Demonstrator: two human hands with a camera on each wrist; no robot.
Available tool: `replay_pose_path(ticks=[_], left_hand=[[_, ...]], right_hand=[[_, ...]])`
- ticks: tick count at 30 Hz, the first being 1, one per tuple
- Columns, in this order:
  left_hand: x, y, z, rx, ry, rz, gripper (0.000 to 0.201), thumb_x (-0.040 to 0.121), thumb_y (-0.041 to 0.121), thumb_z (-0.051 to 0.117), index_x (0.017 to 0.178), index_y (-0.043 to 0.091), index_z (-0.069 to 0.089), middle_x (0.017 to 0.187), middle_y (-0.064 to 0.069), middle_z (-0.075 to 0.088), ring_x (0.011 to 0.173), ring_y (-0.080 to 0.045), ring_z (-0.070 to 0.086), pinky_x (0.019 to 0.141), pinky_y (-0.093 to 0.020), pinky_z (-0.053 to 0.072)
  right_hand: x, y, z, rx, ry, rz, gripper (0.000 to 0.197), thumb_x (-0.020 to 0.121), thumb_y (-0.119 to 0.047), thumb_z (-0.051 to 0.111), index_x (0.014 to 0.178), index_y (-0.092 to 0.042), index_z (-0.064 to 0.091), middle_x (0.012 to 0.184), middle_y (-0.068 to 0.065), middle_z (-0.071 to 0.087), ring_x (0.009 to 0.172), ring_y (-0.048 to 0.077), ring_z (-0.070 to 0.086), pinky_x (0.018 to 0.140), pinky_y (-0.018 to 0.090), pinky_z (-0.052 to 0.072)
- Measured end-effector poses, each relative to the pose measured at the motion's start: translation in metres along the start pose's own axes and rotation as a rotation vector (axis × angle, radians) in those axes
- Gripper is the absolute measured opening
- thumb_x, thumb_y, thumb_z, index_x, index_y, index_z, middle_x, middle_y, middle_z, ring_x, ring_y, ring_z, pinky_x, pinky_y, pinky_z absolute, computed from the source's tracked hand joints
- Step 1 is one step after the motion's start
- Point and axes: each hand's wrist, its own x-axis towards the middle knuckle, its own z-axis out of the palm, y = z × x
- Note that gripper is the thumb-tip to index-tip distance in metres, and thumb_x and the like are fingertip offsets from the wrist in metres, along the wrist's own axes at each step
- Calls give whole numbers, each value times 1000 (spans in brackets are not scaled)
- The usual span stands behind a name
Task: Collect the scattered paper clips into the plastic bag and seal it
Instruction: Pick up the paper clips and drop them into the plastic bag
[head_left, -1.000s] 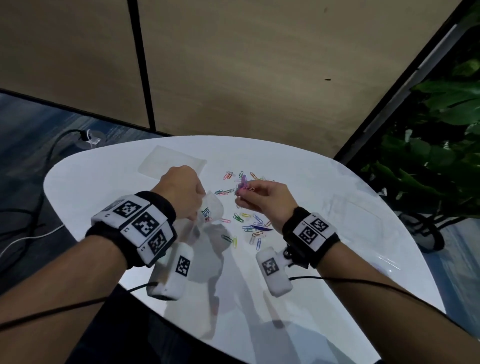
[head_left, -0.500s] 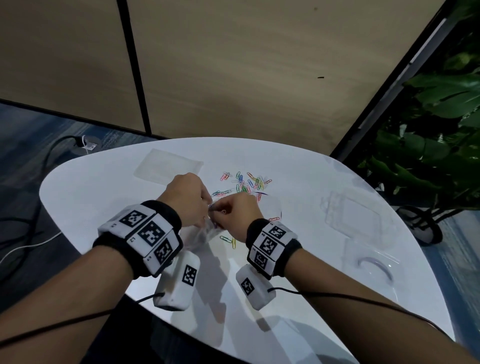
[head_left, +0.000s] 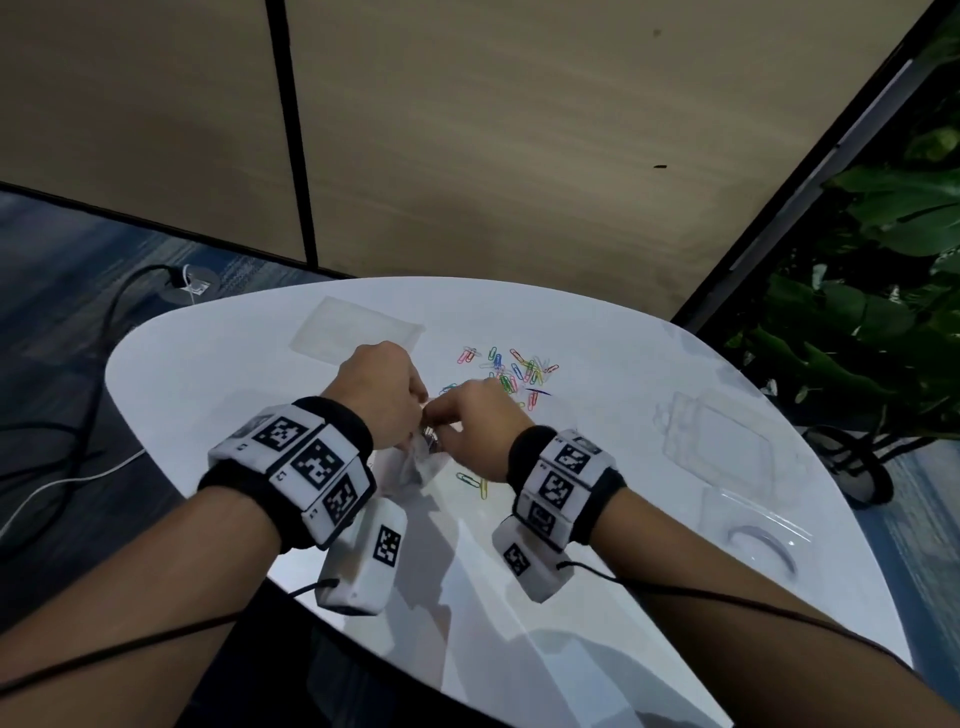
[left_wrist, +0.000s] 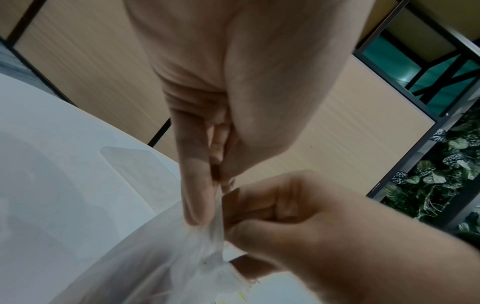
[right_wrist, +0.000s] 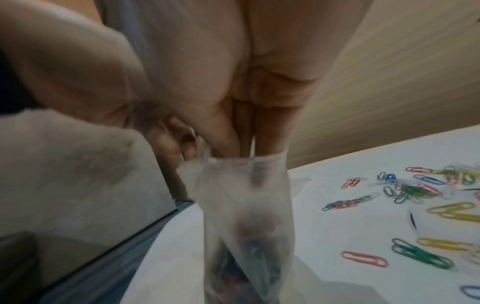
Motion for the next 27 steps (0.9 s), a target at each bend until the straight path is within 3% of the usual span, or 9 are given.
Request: replay_pose_path(ticks=[5, 6, 8, 10, 14, 17, 20, 23, 27], left_hand=[[3, -11, -12, -24, 26, -46, 22, 92, -4, 53, 97, 5, 73, 77, -12, 71, 65, -30, 76, 72, -41, 65], [3, -13, -14, -25, 27, -53, 22, 92, -4, 53, 96, 5, 73, 79, -13, 72, 66, -30, 76, 72, -42, 65], [3, -16, -17, -19, 32, -55, 22, 92, -3, 53, 97, 5, 73, 82, -16, 74, 67, -30, 77, 73, -41, 65], [3, -18, -19, -15, 37, -56, 23, 90, -4, 54, 99, 4, 74, 84, -17, 76, 71, -30, 77, 75, -41, 64], [5, -20, -19, -3, 26, -47, 25, 84, -8, 62, 103, 1, 75, 89, -20, 76, 85, -35, 75, 79, -43, 63], [6, -21, -18, -4, 17, -51, 25, 82, -9, 65, 103, 1, 75, 92, -20, 75, 88, -37, 74, 81, -44, 63], [8, -22, -19, -2, 16, -56, 23, 82, -8, 66, 102, 2, 74, 92, -19, 75, 89, -36, 74, 82, -43, 63], [10, -22, -17, 12, 10, -49, 24, 82, -7, 67, 103, 3, 74, 92, -20, 75, 89, -37, 74, 83, -44, 62], [12, -21, -14, 17, 7, -54, 23, 81, -7, 69, 101, 4, 74, 90, -19, 74, 88, -37, 74, 82, -44, 62]], right_hand=[[5, 30, -21, 470, 290, 119, 34, 85, 9, 48, 89, -8, 77, 90, 8, 75, 83, 20, 74, 78, 39, 62], [6, 40, -20, 393, 290, 150, 32, 88, 6, 49, 95, -8, 77, 96, 7, 75, 87, 20, 73, 84, 38, 60], [4, 59, -9, 20, 119, 185, 30, 96, -11, 51, 120, -14, 69, 122, 5, 68, 110, 20, 66, 102, 33, 48], [-1, 72, 13, -263, -151, 170, 45, 101, -27, 45, 145, -17, 44, 151, 5, 43, 138, 23, 42, 115, 33, 30], [-17, 86, 61, -575, -372, -91, 64, 100, -37, 29, 154, -6, 14, 162, 16, 9, 149, 33, 15, 120, 48, 19], [-38, 107, 71, -751, -354, -141, 65, 102, -39, 26, 155, -11, 0, 164, 8, -7, 151, 27, 0, 122, 47, 9], [-48, 133, 61, -822, -241, -214, 60, 102, -34, 29, 155, -13, 11, 164, 7, 7, 150, 32, 11, 118, 57, 17], [-38, 149, 49, -850, -203, -51, 59, 100, -34, 34, 154, -18, 15, 163, 5, 14, 147, 38, 19, 108, 63, 31], [-24, 150, 47, -747, -267, 90, 54, 103, -37, 16, 155, -29, 3, 165, 0, -1, 148, 40, 10, 112, 59, 28]])
